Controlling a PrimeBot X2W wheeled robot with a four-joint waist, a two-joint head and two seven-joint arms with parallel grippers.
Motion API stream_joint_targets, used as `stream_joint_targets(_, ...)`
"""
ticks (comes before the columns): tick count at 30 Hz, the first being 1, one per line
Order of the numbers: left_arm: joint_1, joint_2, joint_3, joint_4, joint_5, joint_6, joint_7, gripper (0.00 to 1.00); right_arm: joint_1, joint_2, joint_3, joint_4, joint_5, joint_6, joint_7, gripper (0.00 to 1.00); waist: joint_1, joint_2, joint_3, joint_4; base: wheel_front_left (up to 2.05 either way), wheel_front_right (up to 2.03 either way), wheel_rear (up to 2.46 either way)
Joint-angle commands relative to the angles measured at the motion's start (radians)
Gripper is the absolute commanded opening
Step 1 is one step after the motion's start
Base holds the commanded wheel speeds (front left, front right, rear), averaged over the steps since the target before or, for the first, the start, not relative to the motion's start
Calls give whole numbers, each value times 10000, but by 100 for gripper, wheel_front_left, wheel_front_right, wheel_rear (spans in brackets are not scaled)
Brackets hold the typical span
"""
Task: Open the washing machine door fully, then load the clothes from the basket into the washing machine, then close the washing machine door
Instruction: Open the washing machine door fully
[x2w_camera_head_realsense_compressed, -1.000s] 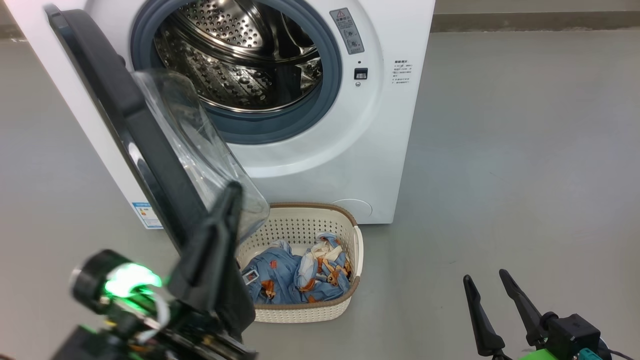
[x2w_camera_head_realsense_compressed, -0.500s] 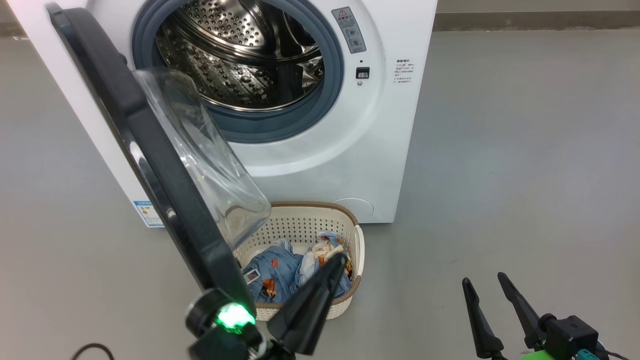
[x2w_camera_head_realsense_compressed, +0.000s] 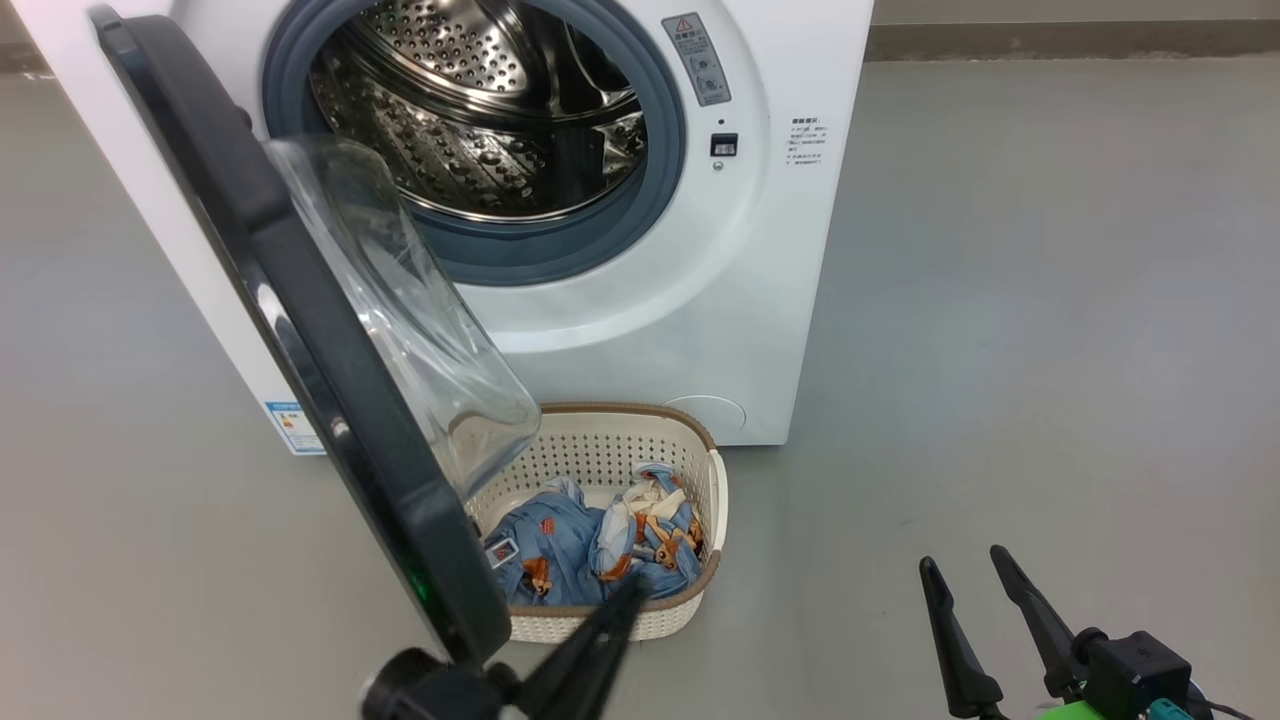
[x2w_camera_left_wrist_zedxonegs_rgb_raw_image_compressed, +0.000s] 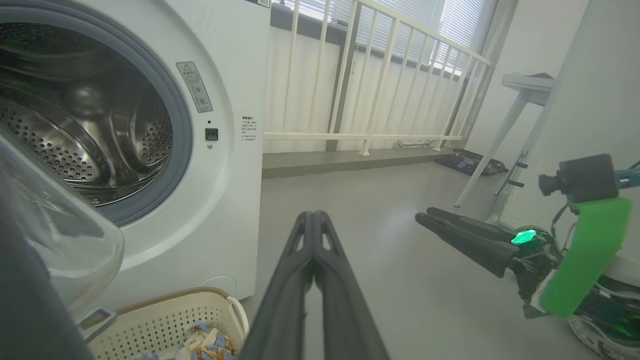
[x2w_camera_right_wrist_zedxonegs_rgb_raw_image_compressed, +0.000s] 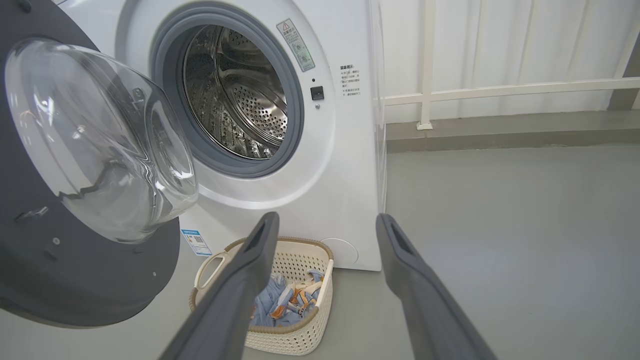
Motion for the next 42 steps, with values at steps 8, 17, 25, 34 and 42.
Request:
stream_joint_targets(8, -231, -12, 1179, 386, 4, -16, -53, 0, -353, -37, 376, -177, 135, 90, -120, 100, 0, 0, 69, -128, 0, 0, 0)
stream_joint_targets(17, -528, -72, 1517, 1198, -6, -16, -53, 0, -383, -37, 465, -142, 182, 90, -120, 100, 0, 0, 105, -302, 0, 0, 0)
stream_joint_targets(25, -768, -178, 1894, 1598, -88, -16, -53, 0, -360, -37, 450, -126, 216, 90, -120, 100, 0, 0, 156, -358, 0, 0, 0)
stream_joint_targets(34, -793, -362, 2410, 1900, -10, -16, -53, 0, -407, -37, 459, -44, 373, 90, -120, 100, 0, 0, 221, -202, 0, 0, 0)
stream_joint_targets(42, -595, -587, 2676, 1731, 351, -16, -53, 0, -391, -37, 533, 118, 488, 90, -120, 100, 0, 0, 312, 96, 0, 0, 0)
